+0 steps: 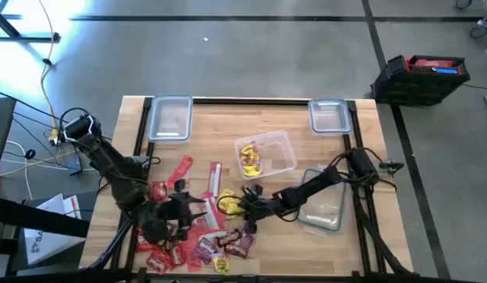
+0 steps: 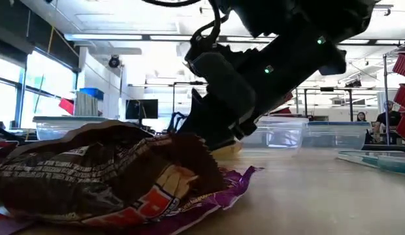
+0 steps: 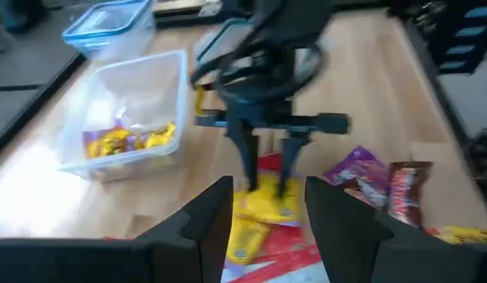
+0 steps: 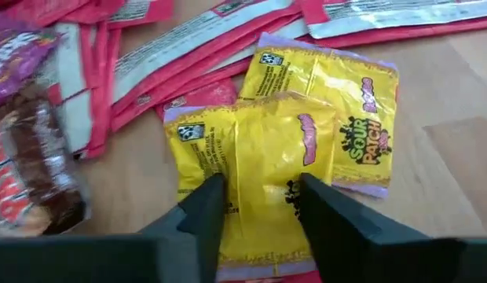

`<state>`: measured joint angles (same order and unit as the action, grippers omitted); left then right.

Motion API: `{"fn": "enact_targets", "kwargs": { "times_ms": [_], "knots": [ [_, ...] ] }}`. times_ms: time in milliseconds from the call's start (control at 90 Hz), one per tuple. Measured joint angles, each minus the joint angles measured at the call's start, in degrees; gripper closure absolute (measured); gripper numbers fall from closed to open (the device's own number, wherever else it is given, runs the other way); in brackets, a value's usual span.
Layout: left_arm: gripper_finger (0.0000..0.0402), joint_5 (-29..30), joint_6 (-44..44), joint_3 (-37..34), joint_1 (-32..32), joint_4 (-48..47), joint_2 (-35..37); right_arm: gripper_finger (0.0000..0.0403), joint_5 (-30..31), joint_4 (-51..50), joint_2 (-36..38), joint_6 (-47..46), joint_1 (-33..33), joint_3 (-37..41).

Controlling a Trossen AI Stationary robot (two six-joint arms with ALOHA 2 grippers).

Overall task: Sort candy
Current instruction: Put the yellow candy into the center transparent bin

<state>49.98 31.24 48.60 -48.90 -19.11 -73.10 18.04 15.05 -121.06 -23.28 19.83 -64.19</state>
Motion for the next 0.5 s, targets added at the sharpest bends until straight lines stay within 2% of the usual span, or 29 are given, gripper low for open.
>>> {"fn": "enact_targets", "kwargs": {
  "times_ms": [89, 133, 333, 500],
  "knots": [
    [0.0257, -1.5, -0.8, -5.9, 0.2, 7.1, 2.7, 0.0376, -1.2, 0.1, 0.2, 0.0, -0.6, 0.0],
    [0.0257, -2.1, -1.9, -8.8, 0.6, 11.0, 4.1, 0.039, -2.4, 0.1, 0.7, 0.0, -0.8, 0.0],
    [0.0257, -5.6, -8.3, -20.4, 3.8, 28.3, 10.5, 0.0398, -4.7, -1.3, 7.0, 1.2, -1.6, 0.1],
    [0.0257, -8.0, -11.8, -28.2, 6.9, 37.3, 15.3, 0.0401, -4.1, -9.1, 14.5, 4.7, -3.3, 0.1]
  ]
}}
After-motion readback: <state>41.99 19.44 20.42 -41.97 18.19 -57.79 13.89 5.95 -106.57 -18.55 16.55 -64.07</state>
